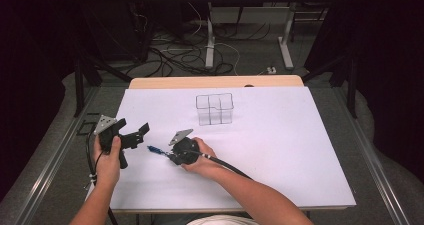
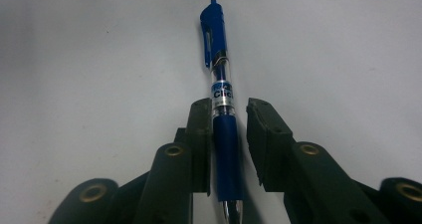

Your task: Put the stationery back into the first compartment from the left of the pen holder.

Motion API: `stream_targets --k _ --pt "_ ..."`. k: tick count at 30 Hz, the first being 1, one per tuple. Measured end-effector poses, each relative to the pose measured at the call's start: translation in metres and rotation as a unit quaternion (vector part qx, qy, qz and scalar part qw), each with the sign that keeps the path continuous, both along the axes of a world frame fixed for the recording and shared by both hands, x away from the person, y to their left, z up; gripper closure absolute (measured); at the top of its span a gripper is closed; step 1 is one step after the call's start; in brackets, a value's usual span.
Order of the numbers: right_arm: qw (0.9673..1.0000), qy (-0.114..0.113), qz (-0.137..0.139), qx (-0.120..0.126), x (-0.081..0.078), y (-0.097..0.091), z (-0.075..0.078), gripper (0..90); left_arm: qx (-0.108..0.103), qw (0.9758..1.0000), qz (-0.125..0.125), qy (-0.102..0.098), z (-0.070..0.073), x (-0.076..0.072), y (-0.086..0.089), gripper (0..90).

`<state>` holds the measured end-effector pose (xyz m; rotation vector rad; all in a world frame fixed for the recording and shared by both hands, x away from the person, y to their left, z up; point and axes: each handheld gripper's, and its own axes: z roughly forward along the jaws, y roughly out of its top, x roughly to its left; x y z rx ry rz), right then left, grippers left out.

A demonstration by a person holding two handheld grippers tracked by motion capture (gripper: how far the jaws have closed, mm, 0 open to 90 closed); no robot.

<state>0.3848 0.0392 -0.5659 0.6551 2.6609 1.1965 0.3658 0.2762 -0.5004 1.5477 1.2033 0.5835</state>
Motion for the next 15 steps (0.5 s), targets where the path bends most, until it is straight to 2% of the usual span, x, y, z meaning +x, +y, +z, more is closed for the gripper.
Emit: stream_targets --k 3,6,7,12,15 --pt "1.0000 0.001 -0.002 0.004 -0.0019 0.0003 -0.0006 79.2 0.001 1.0000 0.000 0.000 0.0000 0.0000 0.0003 1.5" --pt "1.0000 -0.006 0.002 0.004 -0.0023 0.0000 -0.0013 79.7 0.001 1.0000 0.000 -0.001 0.0003 -0.0001 0.0005 1.4" --pt "1.0000 -0.001 -0.004 0.005 -0.0038 0.0001 -0.0013 79.7 0.001 1.0000 0.001 -0.001 0.0003 -0.0002 0.0006 1.5" --pt "0.9999 -0.010 -0.001 0.005 -0.0040 0.0000 -0.0014 79.9 0.004 1.0000 0.002 -0.001 0.0001 -0.0003 0.0000 1.5" --pt "1.0000 -0.007 0.000 0.004 -0.0043 -0.0009 0.0004 79.9 0.008 1.0000 -0.001 -0.003 0.0004 -0.0005 -0.0004 1.5"
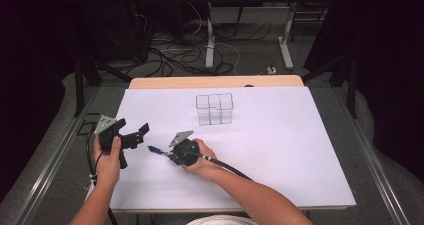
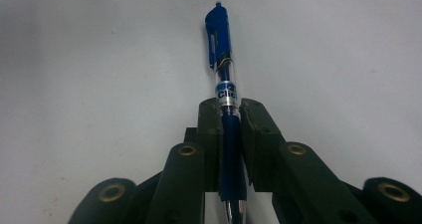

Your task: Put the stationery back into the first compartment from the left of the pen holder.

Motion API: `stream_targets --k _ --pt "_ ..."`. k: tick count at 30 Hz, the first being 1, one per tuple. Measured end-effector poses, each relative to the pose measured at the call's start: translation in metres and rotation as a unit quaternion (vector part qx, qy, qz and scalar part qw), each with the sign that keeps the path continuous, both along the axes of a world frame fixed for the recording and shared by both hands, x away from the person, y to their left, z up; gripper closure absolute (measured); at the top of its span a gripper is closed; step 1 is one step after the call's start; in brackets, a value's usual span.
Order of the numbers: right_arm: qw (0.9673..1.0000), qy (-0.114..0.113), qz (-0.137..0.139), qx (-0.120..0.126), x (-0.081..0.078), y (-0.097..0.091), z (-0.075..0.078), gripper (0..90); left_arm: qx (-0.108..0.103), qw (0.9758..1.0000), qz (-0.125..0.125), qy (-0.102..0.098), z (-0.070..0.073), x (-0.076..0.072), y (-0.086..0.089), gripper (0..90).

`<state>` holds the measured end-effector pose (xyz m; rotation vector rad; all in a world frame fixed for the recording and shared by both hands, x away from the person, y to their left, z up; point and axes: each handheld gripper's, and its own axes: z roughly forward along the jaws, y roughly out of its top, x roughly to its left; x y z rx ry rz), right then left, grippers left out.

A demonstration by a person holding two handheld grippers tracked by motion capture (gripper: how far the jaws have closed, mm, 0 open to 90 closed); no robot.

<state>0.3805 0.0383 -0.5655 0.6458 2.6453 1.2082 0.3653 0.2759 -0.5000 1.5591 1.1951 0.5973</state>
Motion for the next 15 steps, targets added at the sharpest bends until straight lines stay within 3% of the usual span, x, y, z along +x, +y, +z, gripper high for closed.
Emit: stream_targets --k 3,5,15 --pt "1.0000 0.000 0.001 -0.002 -0.001 -0.003 0.005 80.0 0.001 1.0000 0.001 -0.003 0.001 -0.001 0.000 1.5" --pt "0.9999 -0.012 0.007 -0.005 -0.002 -0.005 0.009 80.0 0.002 1.0000 0.000 -0.003 0.002 -0.001 -0.001 1.4" --pt "0.9999 -0.008 0.010 -0.005 -0.001 -0.030 0.030 80.1 -0.007 1.0000 -0.006 0.002 0.003 -0.003 -0.004 1.5"
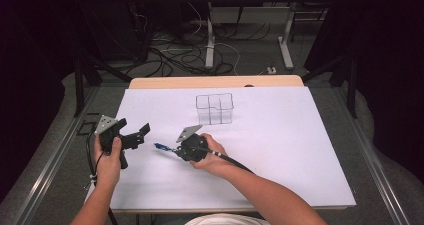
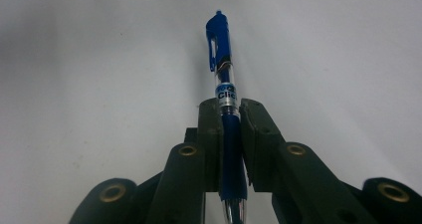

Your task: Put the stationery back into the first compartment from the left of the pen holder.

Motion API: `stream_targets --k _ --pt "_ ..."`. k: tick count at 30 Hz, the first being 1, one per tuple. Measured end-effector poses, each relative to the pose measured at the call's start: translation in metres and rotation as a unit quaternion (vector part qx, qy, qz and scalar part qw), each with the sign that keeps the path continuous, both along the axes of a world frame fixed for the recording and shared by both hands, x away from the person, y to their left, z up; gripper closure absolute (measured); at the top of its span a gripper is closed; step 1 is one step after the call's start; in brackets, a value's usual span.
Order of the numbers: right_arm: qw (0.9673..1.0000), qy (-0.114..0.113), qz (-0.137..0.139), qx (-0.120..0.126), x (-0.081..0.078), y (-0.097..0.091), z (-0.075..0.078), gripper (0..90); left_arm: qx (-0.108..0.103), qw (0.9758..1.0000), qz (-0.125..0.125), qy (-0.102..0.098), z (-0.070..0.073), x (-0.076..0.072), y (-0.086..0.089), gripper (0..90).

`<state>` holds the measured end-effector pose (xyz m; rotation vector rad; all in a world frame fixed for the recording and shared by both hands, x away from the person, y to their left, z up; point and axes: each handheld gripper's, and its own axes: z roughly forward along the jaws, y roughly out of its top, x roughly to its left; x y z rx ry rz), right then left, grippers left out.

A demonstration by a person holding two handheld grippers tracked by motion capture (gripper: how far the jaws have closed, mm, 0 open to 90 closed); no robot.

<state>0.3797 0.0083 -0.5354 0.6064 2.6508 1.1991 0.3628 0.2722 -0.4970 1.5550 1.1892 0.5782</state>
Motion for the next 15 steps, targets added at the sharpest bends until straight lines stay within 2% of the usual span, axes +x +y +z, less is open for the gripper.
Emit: stream_targets --k 2,7,12,15 --pt "1.0000 0.002 -0.004 -0.003 0.001 -0.008 0.003 80.2 0.001 1.0000 -0.003 -0.001 0.001 0.000 -0.002 1.5" --pt "0.9998 0.009 -0.015 0.012 0.000 -0.031 0.011 80.2 0.005 0.9999 -0.009 -0.003 0.002 0.000 -0.007 1.5" --pt "0.9997 0.008 -0.023 0.004 -0.001 -0.058 0.014 80.2 0.008 0.9999 -0.010 -0.002 0.002 0.000 -0.008 1.5" --pt "0.9993 0.012 -0.034 0.010 -0.001 -0.074 0.016 80.2 0.004 1.0000 -0.009 0.000 0.001 0.000 -0.007 1.3"
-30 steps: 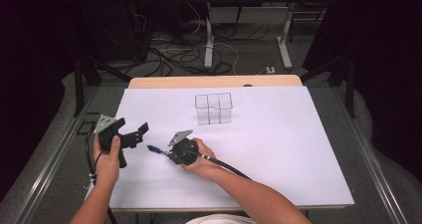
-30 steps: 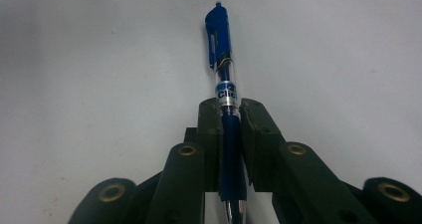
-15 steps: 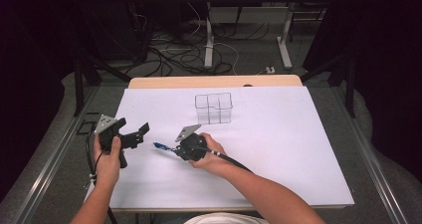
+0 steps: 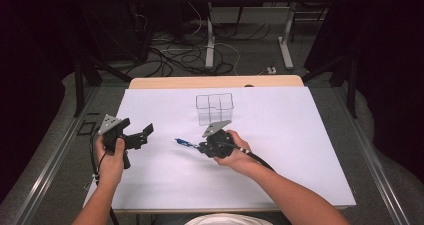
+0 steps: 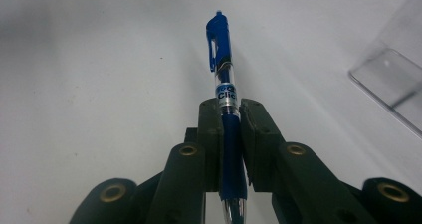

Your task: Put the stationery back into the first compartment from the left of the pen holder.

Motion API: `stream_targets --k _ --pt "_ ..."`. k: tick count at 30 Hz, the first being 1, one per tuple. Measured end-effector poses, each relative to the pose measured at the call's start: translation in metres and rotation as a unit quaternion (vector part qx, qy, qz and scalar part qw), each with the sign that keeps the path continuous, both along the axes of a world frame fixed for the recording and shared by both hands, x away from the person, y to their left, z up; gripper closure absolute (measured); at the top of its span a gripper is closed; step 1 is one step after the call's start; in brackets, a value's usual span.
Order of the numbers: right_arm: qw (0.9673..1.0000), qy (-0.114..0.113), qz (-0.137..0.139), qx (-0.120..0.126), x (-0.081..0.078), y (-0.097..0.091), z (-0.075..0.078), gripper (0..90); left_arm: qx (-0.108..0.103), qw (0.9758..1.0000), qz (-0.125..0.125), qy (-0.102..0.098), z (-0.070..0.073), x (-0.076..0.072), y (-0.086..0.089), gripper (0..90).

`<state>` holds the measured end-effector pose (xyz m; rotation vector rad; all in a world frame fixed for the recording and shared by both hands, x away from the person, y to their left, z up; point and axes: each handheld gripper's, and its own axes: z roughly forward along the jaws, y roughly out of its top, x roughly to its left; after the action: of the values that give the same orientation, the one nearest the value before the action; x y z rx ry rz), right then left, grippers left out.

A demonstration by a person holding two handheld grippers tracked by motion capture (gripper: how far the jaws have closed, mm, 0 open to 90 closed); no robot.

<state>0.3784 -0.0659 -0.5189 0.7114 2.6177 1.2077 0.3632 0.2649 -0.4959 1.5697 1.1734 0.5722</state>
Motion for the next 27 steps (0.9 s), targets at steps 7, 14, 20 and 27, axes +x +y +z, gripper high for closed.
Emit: stream_targets --k 7,14,20,27 --pt "1.0000 0.007 -0.004 -0.004 -0.004 -0.026 0.004 80.2 0.002 0.9999 -0.002 0.014 -0.003 0.001 0.000 0.3" --pt "0.9999 0.007 -0.009 -0.004 -0.004 -0.048 0.007 80.2 0.011 0.9997 -0.017 0.012 -0.002 0.000 -0.007 0.3" --pt "0.9999 0.003 -0.012 -0.009 -0.007 -0.063 0.010 80.2 0.030 0.9991 -0.029 0.012 -0.001 -0.002 -0.015 0.3" --pt "0.9999 0.008 -0.011 -0.010 -0.011 -0.080 0.009 80.2 0.055 0.9976 -0.041 0.003 0.000 -0.003 -0.024 1.3"
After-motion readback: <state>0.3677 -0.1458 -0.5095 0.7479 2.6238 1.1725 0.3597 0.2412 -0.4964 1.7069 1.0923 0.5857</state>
